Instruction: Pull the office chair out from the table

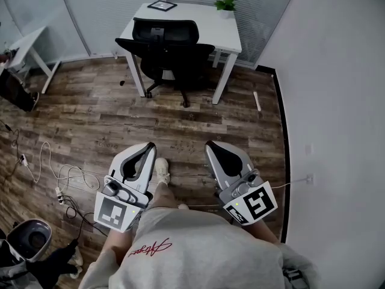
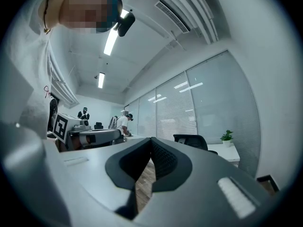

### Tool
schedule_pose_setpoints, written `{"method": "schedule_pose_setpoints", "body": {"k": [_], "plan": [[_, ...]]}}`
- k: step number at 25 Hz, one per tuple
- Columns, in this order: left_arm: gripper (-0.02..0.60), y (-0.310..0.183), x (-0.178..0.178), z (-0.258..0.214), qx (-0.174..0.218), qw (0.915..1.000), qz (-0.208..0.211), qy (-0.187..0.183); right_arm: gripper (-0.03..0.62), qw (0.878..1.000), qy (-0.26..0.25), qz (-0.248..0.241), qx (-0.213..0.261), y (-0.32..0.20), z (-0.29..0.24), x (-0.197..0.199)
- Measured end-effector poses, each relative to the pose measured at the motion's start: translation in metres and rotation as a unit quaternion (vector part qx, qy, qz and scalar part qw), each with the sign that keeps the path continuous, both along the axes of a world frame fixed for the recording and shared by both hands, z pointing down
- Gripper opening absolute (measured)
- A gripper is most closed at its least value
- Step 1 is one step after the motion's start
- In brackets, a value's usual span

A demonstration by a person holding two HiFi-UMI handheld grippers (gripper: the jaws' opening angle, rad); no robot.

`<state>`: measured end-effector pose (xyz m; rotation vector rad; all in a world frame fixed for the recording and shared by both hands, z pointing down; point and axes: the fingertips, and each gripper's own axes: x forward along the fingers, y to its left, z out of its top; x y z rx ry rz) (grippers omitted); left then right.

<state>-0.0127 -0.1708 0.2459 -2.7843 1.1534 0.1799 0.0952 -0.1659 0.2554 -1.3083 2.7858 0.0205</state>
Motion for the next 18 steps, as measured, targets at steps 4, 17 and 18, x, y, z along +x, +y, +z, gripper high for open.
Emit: {"method": "schedule_pose_setpoints", "body": {"k": [4, 17, 18], "plan": [[-0.003, -0.039, -0.004, -0.002, 0.015, 0.9999, 0.000, -0.004, -0.003, 1.000, 0.003, 0.001, -0.001, -0.036, 0.001, -0.004], [-0.003, -0.185, -0.031, 0.002, 0.002, 0.9999, 0.010, -0.012, -0.003, 0.999, 0.002, 0.040, -0.003, -0.177, 0.004, -0.016], [-0.003, -0.196, -0.031, 0.002, 0.003, 0.9998, 0.014, -0.014, -0.003, 0.999, 0.002, 0.044, -0.004, -0.188, 0.003, -0.017]]}}
